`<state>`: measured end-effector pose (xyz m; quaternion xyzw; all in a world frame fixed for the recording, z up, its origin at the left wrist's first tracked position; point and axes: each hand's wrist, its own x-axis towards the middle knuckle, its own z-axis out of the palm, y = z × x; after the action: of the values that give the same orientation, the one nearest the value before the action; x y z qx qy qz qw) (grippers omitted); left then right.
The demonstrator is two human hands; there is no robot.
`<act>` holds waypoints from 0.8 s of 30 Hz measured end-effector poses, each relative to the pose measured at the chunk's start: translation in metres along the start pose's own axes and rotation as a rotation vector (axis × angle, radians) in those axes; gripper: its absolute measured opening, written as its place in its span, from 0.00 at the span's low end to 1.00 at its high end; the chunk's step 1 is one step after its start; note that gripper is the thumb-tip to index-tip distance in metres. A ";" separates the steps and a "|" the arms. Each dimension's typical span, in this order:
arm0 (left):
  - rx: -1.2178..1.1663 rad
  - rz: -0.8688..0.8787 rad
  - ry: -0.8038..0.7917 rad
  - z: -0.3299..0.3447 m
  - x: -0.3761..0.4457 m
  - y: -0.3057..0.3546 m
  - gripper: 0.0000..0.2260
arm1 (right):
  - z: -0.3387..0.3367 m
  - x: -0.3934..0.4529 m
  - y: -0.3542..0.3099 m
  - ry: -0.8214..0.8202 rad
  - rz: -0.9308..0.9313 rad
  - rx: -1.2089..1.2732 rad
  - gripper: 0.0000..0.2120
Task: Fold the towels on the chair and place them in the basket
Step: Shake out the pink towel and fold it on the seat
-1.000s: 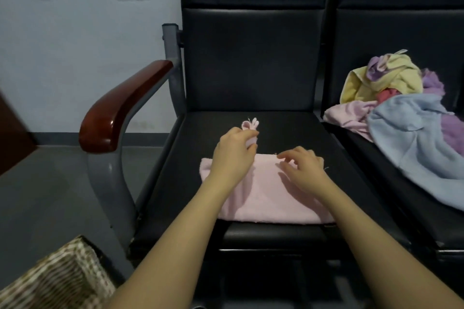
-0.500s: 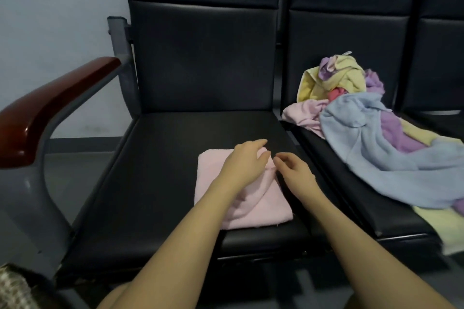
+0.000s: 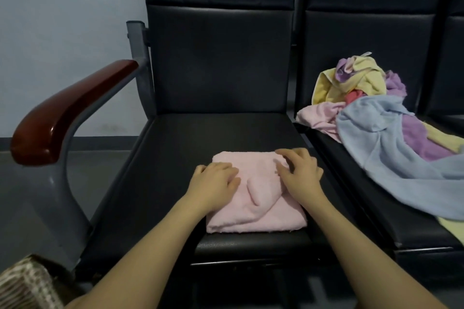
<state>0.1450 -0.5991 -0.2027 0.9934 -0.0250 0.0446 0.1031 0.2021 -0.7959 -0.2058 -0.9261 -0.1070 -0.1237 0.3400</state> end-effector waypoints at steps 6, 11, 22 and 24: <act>0.023 -0.045 -0.274 0.001 0.003 -0.014 0.22 | 0.006 -0.001 0.001 -0.387 -0.103 -0.281 0.19; -0.039 -0.060 -0.217 0.006 0.010 -0.027 0.22 | 0.016 0.007 -0.008 -0.438 -0.042 -0.259 0.20; -0.125 0.009 -0.156 -0.006 -0.027 -0.013 0.21 | 0.013 -0.019 -0.029 -0.366 -0.181 0.016 0.16; -0.083 0.019 -0.147 -0.005 -0.039 -0.015 0.23 | 0.011 -0.025 -0.027 -0.326 -0.175 0.068 0.16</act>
<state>0.1070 -0.5819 -0.2041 0.9885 -0.0439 -0.0284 0.1417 0.1724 -0.7720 -0.2051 -0.9089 -0.2452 0.0027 0.3373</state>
